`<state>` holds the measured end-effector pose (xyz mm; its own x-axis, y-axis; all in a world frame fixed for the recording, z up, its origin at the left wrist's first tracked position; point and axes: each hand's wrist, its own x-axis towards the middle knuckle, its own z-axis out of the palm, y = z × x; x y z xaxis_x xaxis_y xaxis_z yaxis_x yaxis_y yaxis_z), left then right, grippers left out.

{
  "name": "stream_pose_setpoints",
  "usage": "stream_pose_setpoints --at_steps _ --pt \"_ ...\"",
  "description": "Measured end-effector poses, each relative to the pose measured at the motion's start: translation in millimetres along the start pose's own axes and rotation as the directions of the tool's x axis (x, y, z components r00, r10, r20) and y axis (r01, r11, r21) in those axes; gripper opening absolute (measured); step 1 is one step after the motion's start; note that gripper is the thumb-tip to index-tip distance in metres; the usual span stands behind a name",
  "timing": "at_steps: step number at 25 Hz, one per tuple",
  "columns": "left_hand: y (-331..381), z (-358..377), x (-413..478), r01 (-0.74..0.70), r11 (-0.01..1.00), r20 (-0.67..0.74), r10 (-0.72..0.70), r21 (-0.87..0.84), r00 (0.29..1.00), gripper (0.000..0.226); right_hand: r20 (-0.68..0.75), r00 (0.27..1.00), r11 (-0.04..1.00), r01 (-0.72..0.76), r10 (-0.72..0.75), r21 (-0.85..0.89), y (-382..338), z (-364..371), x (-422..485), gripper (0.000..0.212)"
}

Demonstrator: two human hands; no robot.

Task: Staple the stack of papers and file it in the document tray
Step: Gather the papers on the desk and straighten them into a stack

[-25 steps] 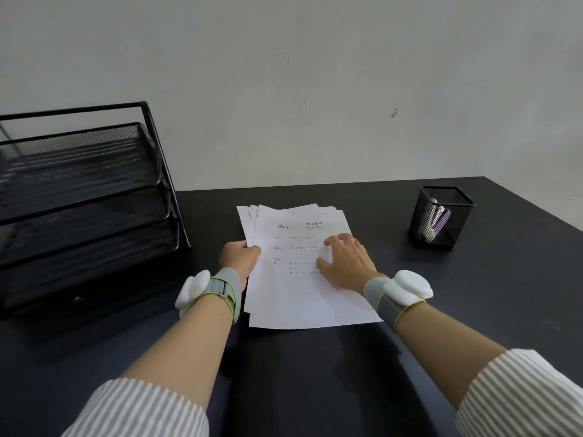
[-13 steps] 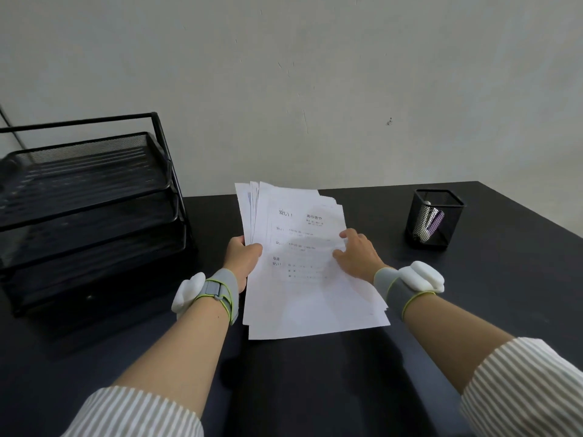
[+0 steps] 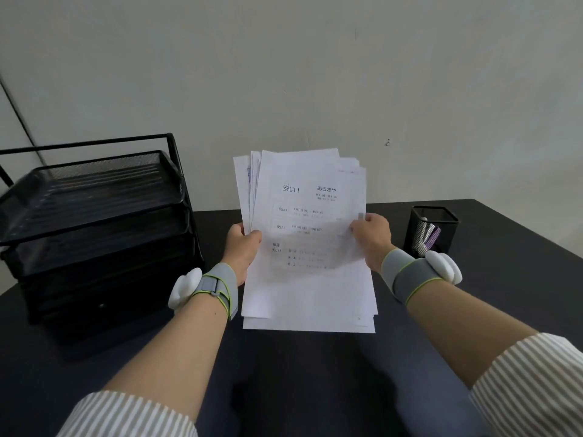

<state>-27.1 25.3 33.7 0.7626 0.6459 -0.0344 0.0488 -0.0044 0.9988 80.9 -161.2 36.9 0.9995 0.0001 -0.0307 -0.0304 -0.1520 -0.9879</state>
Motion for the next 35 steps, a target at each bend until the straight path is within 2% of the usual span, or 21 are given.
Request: stream_pose_setpoints --at_steps 6,9,15,26,35 --pt "24.6 3.0 0.6 -0.167 0.982 -0.064 0.174 0.093 0.983 0.030 -0.112 0.984 0.985 0.146 -0.135 0.095 -30.7 1.3 -11.9 0.030" --pt "36.2 5.8 1.0 -0.224 0.967 -0.078 0.234 0.120 0.969 0.026 -0.125 0.977 0.972 0.189 -0.172 0.142 -40.2 1.2 -16.1 0.023" --pt "42.5 12.7 -0.6 -0.274 0.938 -0.114 0.302 0.213 0.947 0.016 -0.146 0.945 0.946 0.309 -0.294 0.099 -45.5 -0.3 -20.3 0.012" --pt "20.3 15.6 -0.6 -0.182 0.962 -0.121 0.209 0.205 0.970 0.040 -0.096 0.952 0.953 0.297 -0.291 0.057 -26.3 2.7 -22.7 0.013" --pt "6.4 17.9 -2.1 -0.134 0.966 -0.105 0.160 0.220 0.982 0.030 -0.052 0.966 0.967 0.254 -0.252 0.031 -11.7 8.8 -24.3 0.022"
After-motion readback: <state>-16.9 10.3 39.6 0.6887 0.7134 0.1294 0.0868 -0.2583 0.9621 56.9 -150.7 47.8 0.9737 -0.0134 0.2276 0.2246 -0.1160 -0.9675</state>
